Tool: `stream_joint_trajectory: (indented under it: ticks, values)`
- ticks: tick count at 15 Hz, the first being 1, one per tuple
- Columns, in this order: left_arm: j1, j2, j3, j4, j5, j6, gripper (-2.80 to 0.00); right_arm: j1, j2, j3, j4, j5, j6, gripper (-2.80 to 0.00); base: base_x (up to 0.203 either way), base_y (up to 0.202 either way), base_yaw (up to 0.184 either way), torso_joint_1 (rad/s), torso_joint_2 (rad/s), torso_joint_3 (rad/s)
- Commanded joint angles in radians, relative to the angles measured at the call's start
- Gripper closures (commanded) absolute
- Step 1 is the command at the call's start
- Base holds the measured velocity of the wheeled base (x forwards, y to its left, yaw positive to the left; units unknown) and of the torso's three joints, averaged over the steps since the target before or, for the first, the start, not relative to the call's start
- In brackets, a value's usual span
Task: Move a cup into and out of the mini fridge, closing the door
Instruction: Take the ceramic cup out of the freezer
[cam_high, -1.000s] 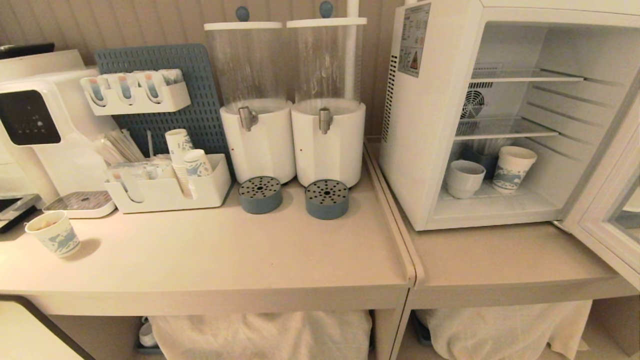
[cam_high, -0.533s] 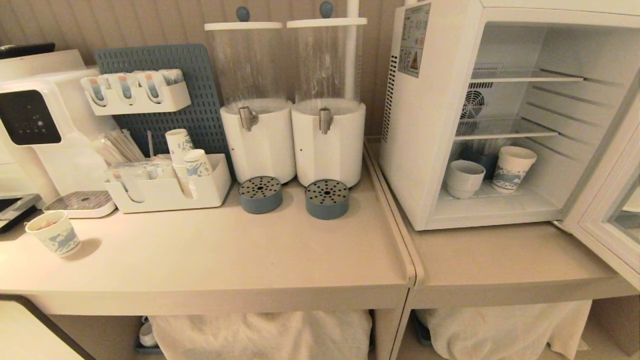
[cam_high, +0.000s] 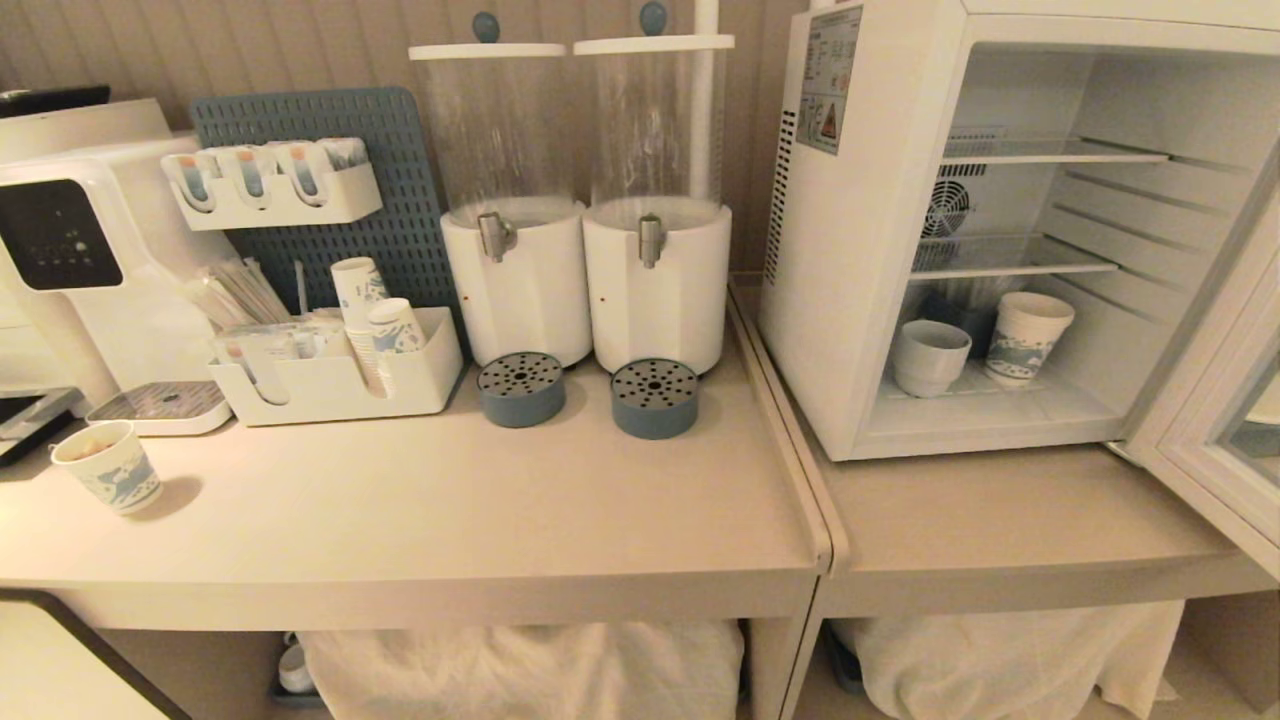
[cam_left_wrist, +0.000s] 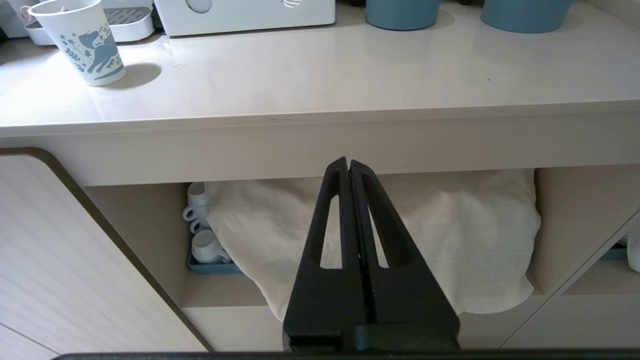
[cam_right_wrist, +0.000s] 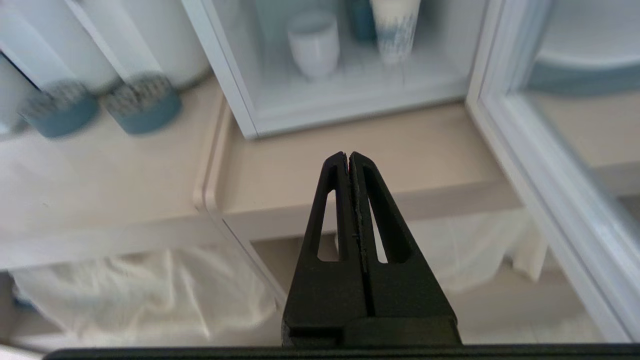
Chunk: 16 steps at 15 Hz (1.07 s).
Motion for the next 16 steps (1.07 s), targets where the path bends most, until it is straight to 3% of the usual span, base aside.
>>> stream_joint_trajectory:
  ticks: [1, 5, 6, 16]
  values:
    - [-0.001, 0.000, 0.000, 0.001, 0.000, 0.001, 0.00, 0.000, 0.136, 0.002, -0.014, 0.003, 0.000, 0.00, 0.000, 0.000, 0.000, 0.000, 0.00, 0.000]
    - [0.000, 0.000, 0.000, -0.001, 0.000, 0.000, 0.00, -0.003, 0.341, 0.049, -0.191, 0.071, -0.014, 0.00, 0.000, 0.000, 0.000, 0.000, 0.00, 0.000]
    - [0.000, 0.000, 0.000, -0.001, 0.000, 0.000, 0.00, -0.008, 0.396, 0.069, -0.249, 0.109, -0.029, -2.80, 0.000, 0.000, 0.000, 0.000, 0.00, 0.000]
    - [0.000, 0.000, 0.002, -0.004, 0.000, -0.009, 0.00, -0.141, 0.912, 0.182, -0.927, 0.564, -0.076, -2.80, 0.000, 0.000, 0.000, 0.000, 0.00, 0.000]
